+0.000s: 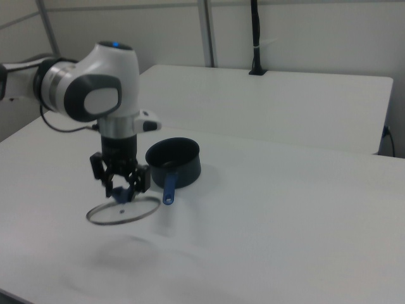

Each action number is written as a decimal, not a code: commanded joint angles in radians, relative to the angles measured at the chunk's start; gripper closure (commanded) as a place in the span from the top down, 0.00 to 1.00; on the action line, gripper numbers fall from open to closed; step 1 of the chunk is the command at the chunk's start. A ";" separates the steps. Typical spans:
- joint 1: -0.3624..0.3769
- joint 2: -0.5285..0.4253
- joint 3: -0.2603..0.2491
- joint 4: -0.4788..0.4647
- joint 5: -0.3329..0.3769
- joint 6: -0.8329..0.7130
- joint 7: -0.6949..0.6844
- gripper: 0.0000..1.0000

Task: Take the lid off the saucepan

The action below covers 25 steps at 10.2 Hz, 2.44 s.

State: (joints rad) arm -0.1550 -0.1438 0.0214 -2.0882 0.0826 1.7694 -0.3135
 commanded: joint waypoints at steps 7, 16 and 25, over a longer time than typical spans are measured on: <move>0.064 0.174 0.097 -0.190 0.003 0.337 0.126 0.51; -0.049 0.081 0.032 0.483 0.002 -0.205 0.422 1.00; 0.017 0.124 0.031 0.487 -0.207 -0.097 0.344 1.00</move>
